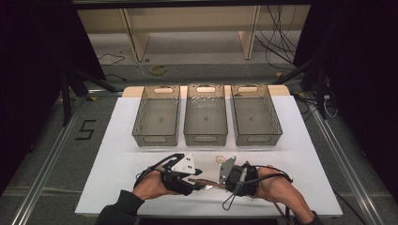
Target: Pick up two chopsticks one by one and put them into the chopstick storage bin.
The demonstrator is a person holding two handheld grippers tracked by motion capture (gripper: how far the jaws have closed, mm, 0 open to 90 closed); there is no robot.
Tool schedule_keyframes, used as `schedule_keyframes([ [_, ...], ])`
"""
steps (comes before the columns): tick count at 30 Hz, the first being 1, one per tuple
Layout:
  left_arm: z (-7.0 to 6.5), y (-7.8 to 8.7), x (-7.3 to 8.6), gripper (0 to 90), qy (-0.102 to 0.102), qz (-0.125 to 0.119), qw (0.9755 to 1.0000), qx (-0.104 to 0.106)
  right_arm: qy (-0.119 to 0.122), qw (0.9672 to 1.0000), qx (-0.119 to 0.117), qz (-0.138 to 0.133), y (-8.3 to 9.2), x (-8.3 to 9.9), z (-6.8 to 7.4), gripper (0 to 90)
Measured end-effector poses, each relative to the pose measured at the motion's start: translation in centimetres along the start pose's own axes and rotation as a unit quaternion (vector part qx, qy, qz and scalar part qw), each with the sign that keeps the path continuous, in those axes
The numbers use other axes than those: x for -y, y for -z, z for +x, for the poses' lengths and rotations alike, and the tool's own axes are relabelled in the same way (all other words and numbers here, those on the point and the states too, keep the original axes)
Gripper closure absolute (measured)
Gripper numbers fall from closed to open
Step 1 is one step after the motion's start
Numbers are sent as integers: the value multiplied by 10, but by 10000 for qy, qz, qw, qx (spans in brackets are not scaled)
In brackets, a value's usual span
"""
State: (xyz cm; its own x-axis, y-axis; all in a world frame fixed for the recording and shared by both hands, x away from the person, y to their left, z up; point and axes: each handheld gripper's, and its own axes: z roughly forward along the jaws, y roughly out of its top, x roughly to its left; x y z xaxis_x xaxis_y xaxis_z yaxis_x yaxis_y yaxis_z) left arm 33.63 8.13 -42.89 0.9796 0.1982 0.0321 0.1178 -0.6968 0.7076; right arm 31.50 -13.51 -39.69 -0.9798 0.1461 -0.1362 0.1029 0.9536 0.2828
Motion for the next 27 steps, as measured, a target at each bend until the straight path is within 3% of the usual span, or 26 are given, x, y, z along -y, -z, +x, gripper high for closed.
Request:
schedule_keyframes([
  [6, -2, -2, 0, 626, -110, 143, 9997, 134, 170, 9998, -32, 14, -1, 0, 1, 847],
  [13, -3, -2, 0, 744, -218, 180, 9991, 326, 153, 9999, -62, 50, -1, 0, 2, 846],
  [14, -4, -2, 0, 755, -229, 194, 9988, 376, 263, 9996, -70, 14, -2, 0, 2, 846],
  [20, -7, -2, 0, 815, -403, 198, 9970, 628, 410, 9992, -32, 19, -2, 2, 2, 822],
  [22, -8, -2, 0, 817, -377, 182, 9971, 642, 393, 9992, -46, 2, -2, 3, 1, 818],
  [27, -4, 0, 4, 820, -321, 228, 9980, 489, 52, 9999, 88, -86, 4, 6, -4, 658],
])
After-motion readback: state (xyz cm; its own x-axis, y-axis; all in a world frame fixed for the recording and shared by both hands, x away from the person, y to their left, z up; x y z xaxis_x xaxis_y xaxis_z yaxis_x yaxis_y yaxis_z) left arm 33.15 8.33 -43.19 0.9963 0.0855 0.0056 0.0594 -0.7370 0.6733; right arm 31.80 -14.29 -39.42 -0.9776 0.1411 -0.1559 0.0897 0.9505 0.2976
